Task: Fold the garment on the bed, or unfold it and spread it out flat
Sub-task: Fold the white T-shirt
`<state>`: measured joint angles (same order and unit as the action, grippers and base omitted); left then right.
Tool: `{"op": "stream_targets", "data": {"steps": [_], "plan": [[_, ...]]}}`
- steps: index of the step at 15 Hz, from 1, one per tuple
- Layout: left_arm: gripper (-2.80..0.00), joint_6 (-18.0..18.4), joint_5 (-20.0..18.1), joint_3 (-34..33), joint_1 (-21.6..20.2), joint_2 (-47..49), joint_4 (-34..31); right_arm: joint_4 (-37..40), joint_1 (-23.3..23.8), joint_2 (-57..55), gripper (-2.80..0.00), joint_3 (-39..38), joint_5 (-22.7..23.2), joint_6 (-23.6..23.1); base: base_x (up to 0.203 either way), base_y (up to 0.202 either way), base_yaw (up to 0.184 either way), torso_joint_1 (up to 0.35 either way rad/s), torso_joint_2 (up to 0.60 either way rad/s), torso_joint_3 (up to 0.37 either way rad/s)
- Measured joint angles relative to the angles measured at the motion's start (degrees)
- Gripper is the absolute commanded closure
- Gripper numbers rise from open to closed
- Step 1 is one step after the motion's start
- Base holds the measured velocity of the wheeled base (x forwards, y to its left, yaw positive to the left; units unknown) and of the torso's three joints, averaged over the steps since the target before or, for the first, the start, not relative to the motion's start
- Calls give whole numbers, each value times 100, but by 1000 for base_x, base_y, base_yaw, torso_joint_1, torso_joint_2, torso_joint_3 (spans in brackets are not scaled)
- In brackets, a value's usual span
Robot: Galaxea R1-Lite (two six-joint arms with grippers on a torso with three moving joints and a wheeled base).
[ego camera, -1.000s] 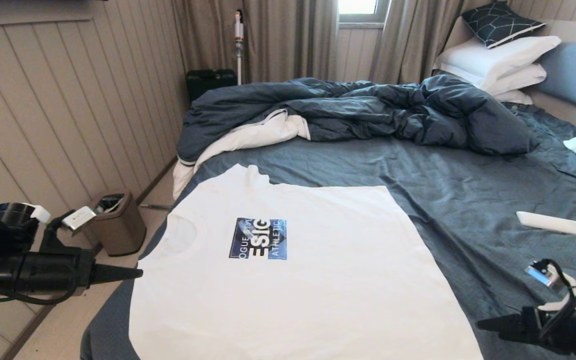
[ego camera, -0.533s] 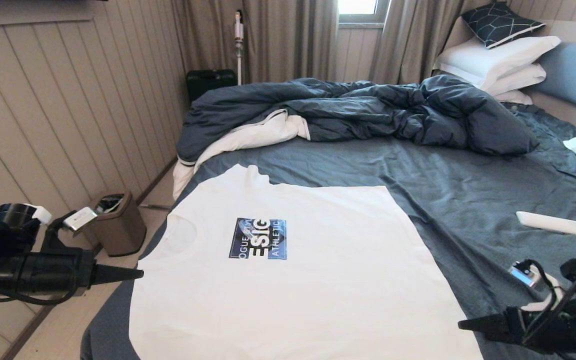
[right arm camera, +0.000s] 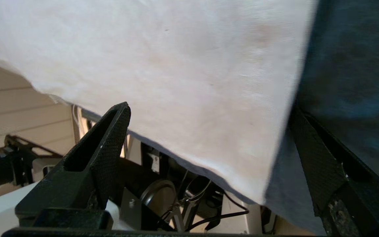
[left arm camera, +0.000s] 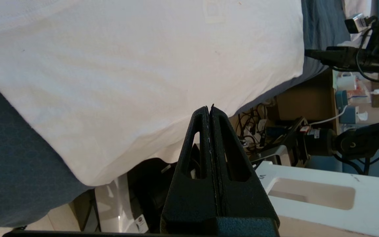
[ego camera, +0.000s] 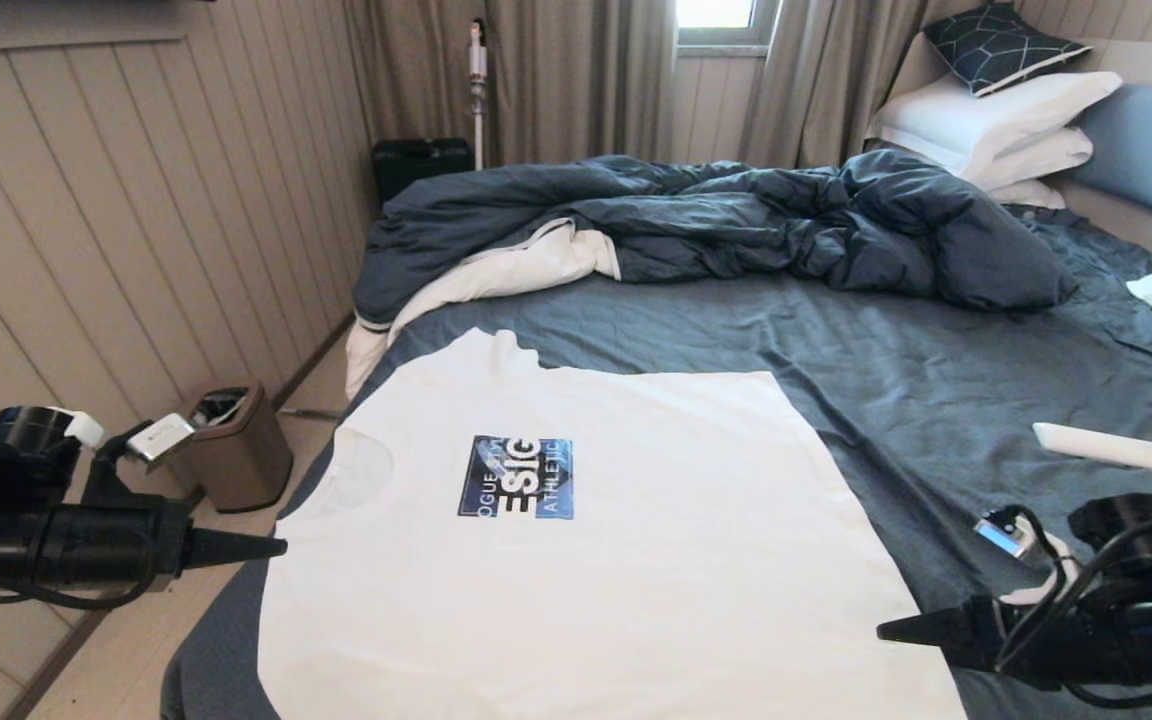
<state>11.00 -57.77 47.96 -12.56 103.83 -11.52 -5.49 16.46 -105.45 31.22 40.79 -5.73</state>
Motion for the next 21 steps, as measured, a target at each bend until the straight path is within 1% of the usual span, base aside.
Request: {"op": "stream_targets", "data": {"steps": [3,6,8,12,13,21], "plan": [[0,-2,0,-2,0,2,0,-5,-189,-31,-280,33,9,144,0,0,0,0,0,0],[0,0,0,-6,2,4,0,-149,-222,-80,-280,3,5,149,0,0,0,0,0,0],[0,2,0,-13,-1,16,0,-202,-221,-89,-280,-146,9,111,0,0,0,0,0,0],[0,7,0,-37,3,35,9,-713,-186,-175,-280,-464,-9,78,0,0,0,0,0,0],[0,8,0,-39,2,39,6,-851,-183,-199,0,-527,-13,78,0,0,0,0,0,0],[0,8,0,-60,0,77,20,-915,-177,-229,0,-678,6,78,0,0,0,0,0,0]]}}
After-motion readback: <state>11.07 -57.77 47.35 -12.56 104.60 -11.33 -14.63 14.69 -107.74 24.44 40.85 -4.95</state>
